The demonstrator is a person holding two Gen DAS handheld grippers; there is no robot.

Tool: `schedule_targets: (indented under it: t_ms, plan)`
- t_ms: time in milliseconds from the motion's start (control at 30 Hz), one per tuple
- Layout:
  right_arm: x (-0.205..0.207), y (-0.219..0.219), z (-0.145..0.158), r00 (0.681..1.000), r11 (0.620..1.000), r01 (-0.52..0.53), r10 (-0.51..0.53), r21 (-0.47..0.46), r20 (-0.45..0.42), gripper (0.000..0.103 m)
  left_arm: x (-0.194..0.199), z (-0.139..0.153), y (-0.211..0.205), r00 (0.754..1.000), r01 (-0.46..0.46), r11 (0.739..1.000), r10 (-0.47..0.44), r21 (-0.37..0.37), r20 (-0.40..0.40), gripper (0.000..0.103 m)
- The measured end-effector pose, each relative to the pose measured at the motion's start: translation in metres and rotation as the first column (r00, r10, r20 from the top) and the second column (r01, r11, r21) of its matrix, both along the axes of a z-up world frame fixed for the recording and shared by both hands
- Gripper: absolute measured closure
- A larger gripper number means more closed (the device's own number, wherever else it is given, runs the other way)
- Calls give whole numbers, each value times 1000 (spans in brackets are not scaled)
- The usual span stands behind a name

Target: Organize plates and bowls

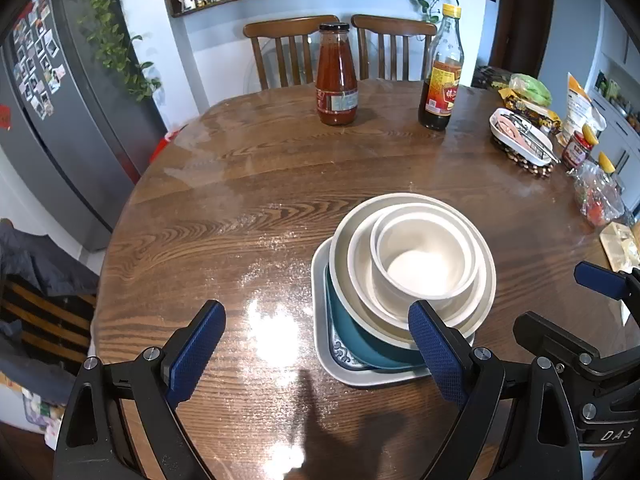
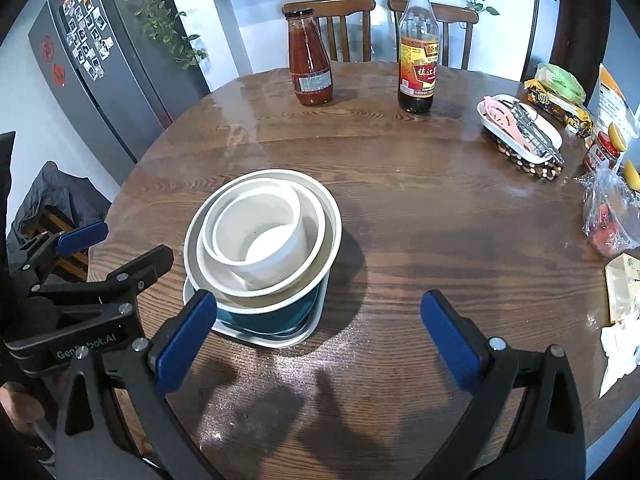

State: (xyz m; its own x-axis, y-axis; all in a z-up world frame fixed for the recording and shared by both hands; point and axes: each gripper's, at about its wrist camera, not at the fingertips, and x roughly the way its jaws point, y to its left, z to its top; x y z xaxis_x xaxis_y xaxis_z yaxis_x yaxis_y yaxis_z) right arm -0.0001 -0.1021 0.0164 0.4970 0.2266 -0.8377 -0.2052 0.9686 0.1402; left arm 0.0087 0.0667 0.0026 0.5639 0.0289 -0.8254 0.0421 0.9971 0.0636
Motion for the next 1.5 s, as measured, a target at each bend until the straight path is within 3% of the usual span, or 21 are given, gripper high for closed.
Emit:
schedule_targets:
  t_ms: [1500]
  plan:
    - [-3, -1, 3, 1000, 1000, 21, -21, 1, 14, 0, -3, 6, -9, 999, 26, 999, -25, -22, 37, 10]
